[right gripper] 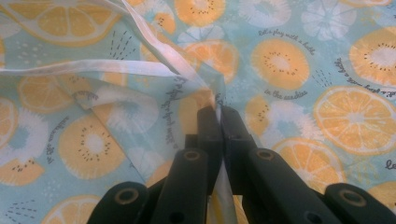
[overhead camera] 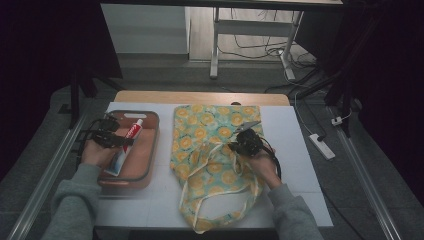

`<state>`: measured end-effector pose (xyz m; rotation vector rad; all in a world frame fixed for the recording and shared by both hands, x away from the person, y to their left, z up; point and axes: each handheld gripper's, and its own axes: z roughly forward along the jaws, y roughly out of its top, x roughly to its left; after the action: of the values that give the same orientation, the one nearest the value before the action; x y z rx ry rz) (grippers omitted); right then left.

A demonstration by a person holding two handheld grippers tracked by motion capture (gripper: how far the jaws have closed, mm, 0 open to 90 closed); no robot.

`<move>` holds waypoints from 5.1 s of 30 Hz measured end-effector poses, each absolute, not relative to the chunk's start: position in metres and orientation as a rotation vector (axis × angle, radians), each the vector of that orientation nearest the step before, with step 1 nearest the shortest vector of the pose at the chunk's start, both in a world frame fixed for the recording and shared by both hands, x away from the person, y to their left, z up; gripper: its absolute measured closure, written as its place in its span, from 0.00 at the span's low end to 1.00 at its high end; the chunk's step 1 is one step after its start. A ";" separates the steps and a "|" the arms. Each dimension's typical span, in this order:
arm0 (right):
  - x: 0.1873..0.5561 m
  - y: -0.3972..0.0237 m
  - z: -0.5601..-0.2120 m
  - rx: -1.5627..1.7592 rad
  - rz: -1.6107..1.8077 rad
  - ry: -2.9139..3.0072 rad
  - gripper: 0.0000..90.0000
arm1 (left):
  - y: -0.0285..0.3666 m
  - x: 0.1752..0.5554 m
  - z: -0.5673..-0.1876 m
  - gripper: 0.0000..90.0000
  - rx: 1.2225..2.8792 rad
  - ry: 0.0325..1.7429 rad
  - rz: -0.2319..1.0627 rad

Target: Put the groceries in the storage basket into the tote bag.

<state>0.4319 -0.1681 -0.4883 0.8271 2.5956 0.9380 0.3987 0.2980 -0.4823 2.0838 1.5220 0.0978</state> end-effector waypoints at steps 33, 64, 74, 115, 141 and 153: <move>0.430 -0.165 -0.476 0.822 1.012 2.542 0.99 | 0.183 0.337 -0.380 0.84 2.121 0.885 0.011; 0.423 -0.164 -0.431 0.860 1.237 2.367 0.99 | 0.070 0.330 -0.438 0.84 2.352 0.734 -0.150; 0.410 -0.167 -0.423 0.826 1.285 2.340 0.99 | 0.056 0.344 -0.458 0.84 2.388 0.804 -0.138; 0.390 -0.166 -0.423 0.787 1.387 2.385 0.99 | 0.011 0.405 -0.496 0.83 2.320 1.048 -0.038; 0.396 -0.178 -0.425 0.886 1.389 2.331 0.99 | 0.014 0.399 -0.490 0.60 2.207 0.979 -0.017; 0.396 -0.179 -0.426 0.890 1.390 2.336 0.99 | 0.045 0.365 -0.463 0.49 2.232 0.856 0.059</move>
<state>0.3964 -0.1792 -0.4255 0.8902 2.3360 1.3902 0.3653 0.0451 -0.4630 2.2320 0.8559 0.0586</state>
